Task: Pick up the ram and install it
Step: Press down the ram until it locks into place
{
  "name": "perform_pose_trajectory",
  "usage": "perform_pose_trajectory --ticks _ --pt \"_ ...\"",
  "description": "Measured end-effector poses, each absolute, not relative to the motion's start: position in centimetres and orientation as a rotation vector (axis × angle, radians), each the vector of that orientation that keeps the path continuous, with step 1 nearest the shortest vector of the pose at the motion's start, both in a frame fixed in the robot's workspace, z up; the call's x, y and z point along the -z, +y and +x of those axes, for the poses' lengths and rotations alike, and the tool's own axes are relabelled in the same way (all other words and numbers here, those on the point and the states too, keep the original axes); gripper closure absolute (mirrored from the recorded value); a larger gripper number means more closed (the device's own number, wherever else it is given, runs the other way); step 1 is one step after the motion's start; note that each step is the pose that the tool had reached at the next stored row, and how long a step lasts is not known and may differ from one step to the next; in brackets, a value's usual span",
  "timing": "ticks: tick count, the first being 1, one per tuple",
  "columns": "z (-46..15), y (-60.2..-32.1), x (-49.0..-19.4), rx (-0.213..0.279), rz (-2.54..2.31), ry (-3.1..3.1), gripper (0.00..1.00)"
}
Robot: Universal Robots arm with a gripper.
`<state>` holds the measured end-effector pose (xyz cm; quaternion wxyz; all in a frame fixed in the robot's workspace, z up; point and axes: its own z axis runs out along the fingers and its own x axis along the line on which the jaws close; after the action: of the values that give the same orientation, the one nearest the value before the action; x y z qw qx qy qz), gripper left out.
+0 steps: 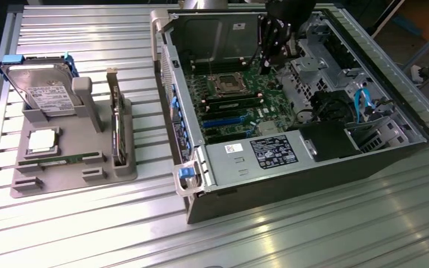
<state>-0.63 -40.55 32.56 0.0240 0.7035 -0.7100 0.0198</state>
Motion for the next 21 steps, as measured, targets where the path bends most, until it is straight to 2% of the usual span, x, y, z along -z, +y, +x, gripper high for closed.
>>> perform_pose_trajectory --ticks 21 --pt "-0.63 -40.55 -32.5 -0.056 2.037 -2.325 0.89"
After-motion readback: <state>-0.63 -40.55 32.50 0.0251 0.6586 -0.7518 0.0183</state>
